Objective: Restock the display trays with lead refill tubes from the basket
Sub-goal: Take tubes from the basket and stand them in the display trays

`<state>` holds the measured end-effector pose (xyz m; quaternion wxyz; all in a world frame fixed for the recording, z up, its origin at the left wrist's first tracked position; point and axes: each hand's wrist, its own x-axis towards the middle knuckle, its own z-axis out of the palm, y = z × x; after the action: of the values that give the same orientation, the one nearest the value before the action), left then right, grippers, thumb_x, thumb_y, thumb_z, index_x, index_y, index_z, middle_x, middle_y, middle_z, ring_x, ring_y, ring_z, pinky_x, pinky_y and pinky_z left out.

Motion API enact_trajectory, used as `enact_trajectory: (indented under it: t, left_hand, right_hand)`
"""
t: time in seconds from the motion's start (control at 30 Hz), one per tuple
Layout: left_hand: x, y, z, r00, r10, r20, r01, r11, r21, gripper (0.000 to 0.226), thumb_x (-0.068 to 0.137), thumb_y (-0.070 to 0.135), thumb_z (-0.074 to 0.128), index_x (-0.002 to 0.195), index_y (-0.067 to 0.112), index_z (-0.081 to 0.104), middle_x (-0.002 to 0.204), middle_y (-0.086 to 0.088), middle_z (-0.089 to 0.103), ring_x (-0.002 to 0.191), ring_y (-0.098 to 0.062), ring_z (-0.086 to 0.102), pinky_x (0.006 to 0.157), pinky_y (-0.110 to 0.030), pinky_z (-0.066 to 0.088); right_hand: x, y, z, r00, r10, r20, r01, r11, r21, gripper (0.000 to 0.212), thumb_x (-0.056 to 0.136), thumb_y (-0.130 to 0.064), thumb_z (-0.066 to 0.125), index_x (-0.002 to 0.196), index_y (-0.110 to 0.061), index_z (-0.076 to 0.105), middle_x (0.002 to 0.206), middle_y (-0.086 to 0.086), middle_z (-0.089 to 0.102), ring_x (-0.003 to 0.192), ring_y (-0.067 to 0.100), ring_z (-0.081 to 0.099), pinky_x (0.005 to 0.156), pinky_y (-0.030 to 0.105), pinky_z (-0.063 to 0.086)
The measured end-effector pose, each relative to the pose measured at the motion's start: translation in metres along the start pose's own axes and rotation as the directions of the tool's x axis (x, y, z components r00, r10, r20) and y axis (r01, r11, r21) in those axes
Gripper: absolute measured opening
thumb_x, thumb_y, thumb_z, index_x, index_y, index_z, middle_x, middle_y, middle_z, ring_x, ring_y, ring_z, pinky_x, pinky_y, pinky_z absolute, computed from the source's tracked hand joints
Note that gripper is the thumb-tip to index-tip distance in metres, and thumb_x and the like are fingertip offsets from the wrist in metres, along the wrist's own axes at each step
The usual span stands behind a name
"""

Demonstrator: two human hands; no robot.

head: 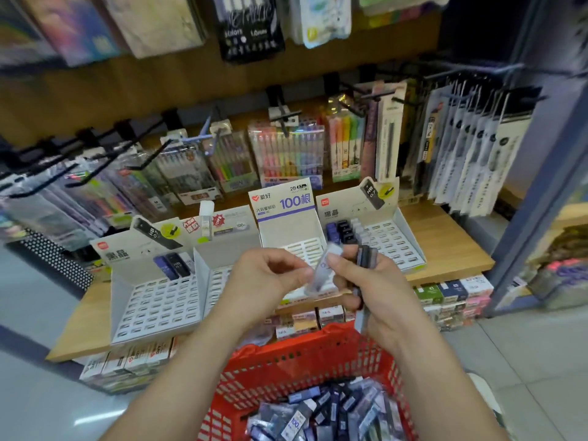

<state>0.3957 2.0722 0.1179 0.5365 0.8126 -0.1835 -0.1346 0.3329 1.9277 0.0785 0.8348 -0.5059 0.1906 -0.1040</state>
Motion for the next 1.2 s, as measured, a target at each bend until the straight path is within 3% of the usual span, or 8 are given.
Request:
enact_trajectory:
  t: [0.23, 0.33, 0.5, 0.6, 0.7, 0.77, 0.83, 1.2]
  left_hand:
    - [-0.007, 0.018, 0.019, 0.991, 0.106, 0.082, -0.100, 0.992, -0.073, 0.034, 0.081, 0.009, 0.073, 0.105, 0.033, 0.069, 0.077, 0.004, 0.064, 0.066, -0.013, 0.059, 0.075, -0.039, 0.055]
    - [0.003, 0.019, 0.028, 0.986, 0.115, 0.120, -0.125, 0.989, 0.081, 0.024, 0.077, 0.015, 0.078, 0.092, 0.033, 0.074, 0.067, 0.008, 0.062, 0.058, -0.011, 0.054, 0.066, -0.035, 0.052]
    - [0.039, 0.006, 0.052, 0.996, 0.083, -0.008, -0.080, 0.974, 0.213, 0.016, 0.077, 0.014, 0.076, 0.077, 0.029, 0.071, 0.065, 0.004, 0.068, 0.057, -0.015, 0.064, 0.069, -0.039, 0.058]
    - [0.071, -0.005, 0.066, 0.991, 0.072, -0.115, -0.042, 0.968, 0.247, 0.011, 0.078, 0.014, 0.076, 0.078, 0.024, 0.073, 0.072, 0.003, 0.071, 0.065, -0.015, 0.067, 0.074, -0.035, 0.057]
    - [0.101, -0.013, 0.088, 0.982, 0.097, -0.164, -0.045, 0.954, 0.296, 0.009, 0.080, 0.015, 0.074, 0.087, 0.020, 0.076, 0.082, 0.004, 0.073, 0.077, -0.013, 0.067, 0.081, -0.031, 0.053]
    - [0.117, -0.016, 0.104, 0.978, 0.127, -0.165, -0.064, 0.938, 0.340, 0.014, 0.082, 0.013, 0.072, 0.096, 0.014, 0.076, 0.091, 0.001, 0.074, 0.082, -0.013, 0.067, 0.087, -0.028, 0.051]
    - [0.129, -0.020, 0.117, 0.978, 0.162, -0.134, -0.096, 0.910, 0.404, 0.017, 0.083, 0.012, 0.071, 0.099, 0.012, 0.076, 0.095, 0.000, 0.073, 0.083, -0.011, 0.064, 0.085, -0.022, 0.047]
    - [0.142, -0.037, 0.135, 0.976, 0.212, 0.050, -0.193, 0.739, 0.645, 0.021, 0.088, 0.017, 0.067, 0.108, 0.014, 0.073, 0.107, -0.001, 0.072, 0.090, -0.007, 0.061, 0.079, -0.010, 0.037]
  right_hand:
    - [-0.011, -0.038, -0.004, 0.998, -0.061, 0.023, 0.065, 0.953, -0.296, 0.018, 0.080, -0.010, 0.079, 0.079, -0.015, 0.061, 0.052, -0.007, 0.051, 0.042, 0.005, 0.041, 0.037, 0.019, 0.030]
    - [-0.012, -0.037, -0.018, 1.000, 0.005, 0.027, 0.004, 0.949, -0.315, 0.019, 0.085, -0.021, 0.076, 0.074, -0.016, 0.061, 0.057, -0.004, 0.052, 0.043, 0.007, 0.038, 0.038, 0.019, 0.028]
    - [0.008, -0.012, -0.056, 0.957, 0.214, -0.194, -0.197, 0.975, 0.099, 0.012, 0.094, -0.015, 0.063, 0.098, -0.003, 0.061, 0.068, 0.004, 0.057, 0.049, 0.012, 0.045, 0.041, 0.023, 0.036]
    - [0.019, 0.005, -0.087, 0.914, 0.286, -0.289, -0.114, 0.863, 0.492, 0.012, 0.096, -0.009, 0.058, 0.086, -0.003, 0.057, 0.068, 0.008, 0.055, 0.053, 0.016, 0.050, 0.048, 0.025, 0.046]
    - [0.028, 0.016, -0.097, 0.899, 0.337, -0.279, -0.057, 0.723, 0.688, 0.017, 0.100, -0.014, 0.054, 0.089, -0.002, 0.058, 0.076, 0.012, 0.058, 0.060, 0.020, 0.056, 0.061, 0.032, 0.057]
    - [0.034, 0.020, -0.094, 0.886, 0.379, -0.266, -0.098, 0.715, 0.692, 0.027, 0.102, -0.026, 0.051, 0.091, -0.002, 0.057, 0.081, 0.014, 0.061, 0.058, 0.017, 0.055, 0.049, 0.025, 0.054]
    - [0.039, 0.024, -0.091, 0.873, 0.379, -0.307, -0.134, 0.791, 0.597, 0.033, 0.102, -0.036, 0.050, 0.087, -0.006, 0.054, 0.077, 0.010, 0.063, 0.046, 0.011, 0.045, 0.034, 0.018, 0.035]
    - [0.042, 0.027, -0.092, 0.829, 0.422, -0.367, -0.123, 0.777, 0.617, 0.017, 0.099, -0.022, 0.055, 0.089, -0.010, 0.060, 0.066, 0.003, 0.054, 0.043, 0.012, 0.038, 0.033, 0.020, 0.022]
